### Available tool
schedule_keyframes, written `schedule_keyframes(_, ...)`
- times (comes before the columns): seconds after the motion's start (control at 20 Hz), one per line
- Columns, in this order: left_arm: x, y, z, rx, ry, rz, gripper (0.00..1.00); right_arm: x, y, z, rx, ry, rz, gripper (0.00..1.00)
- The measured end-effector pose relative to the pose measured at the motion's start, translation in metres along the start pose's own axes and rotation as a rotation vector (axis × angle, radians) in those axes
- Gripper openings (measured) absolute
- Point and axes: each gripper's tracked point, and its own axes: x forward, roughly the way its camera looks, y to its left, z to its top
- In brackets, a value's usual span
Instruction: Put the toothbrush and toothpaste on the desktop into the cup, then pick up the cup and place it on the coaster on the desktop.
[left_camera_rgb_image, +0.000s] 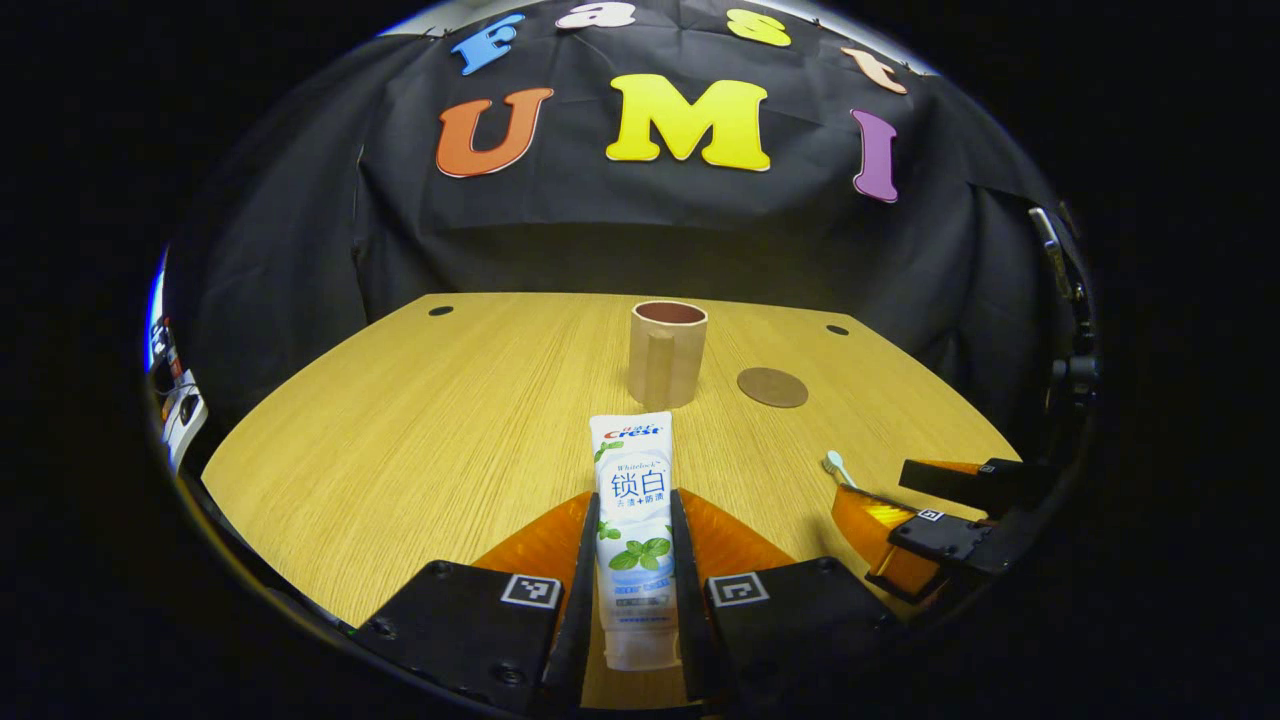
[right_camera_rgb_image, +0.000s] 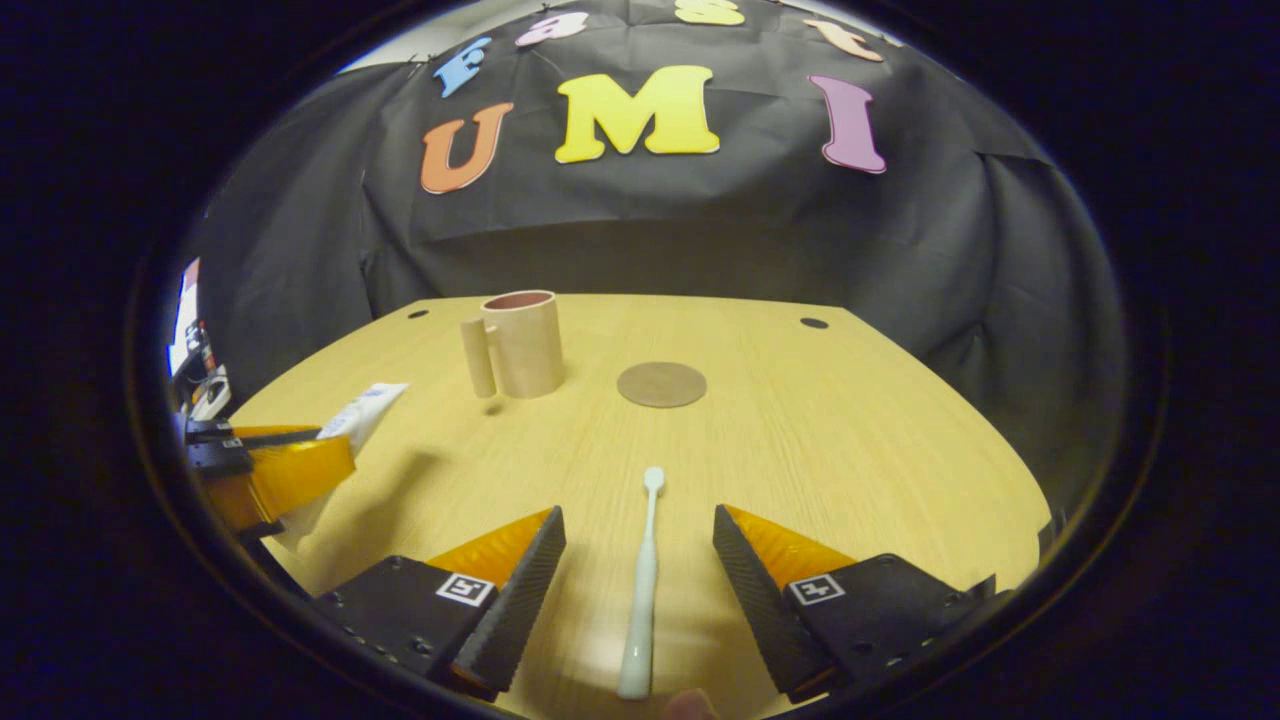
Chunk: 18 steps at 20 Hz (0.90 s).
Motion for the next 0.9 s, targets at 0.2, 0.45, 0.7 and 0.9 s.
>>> schedule_keyframes(0.2, -0.006, 0.006, 0.018, -0.008, -0.053, -0.006, 0.39, 0.010, 0.001, -0.004, 0.007, 0.031, -0.037, 0.74)
schedule_keyframes(0.45, -0.007, 0.009, 0.031, -0.011, -0.085, -0.013, 0.43, 0.020, -0.004, -0.016, 0.066, 0.096, -0.069, 0.42)
schedule_keyframes(0.7, -0.008, 0.011, 0.042, -0.015, -0.107, -0.018, 0.39, 0.023, -0.009, -0.012, 0.064, 0.094, -0.079, 0.11)
schedule_keyframes(0.9, -0.009, 0.012, 0.059, -0.022, -0.145, -0.020, 0.39, 0.024, -0.007, -0.010, 0.097, 0.099, -0.029, 0.00)
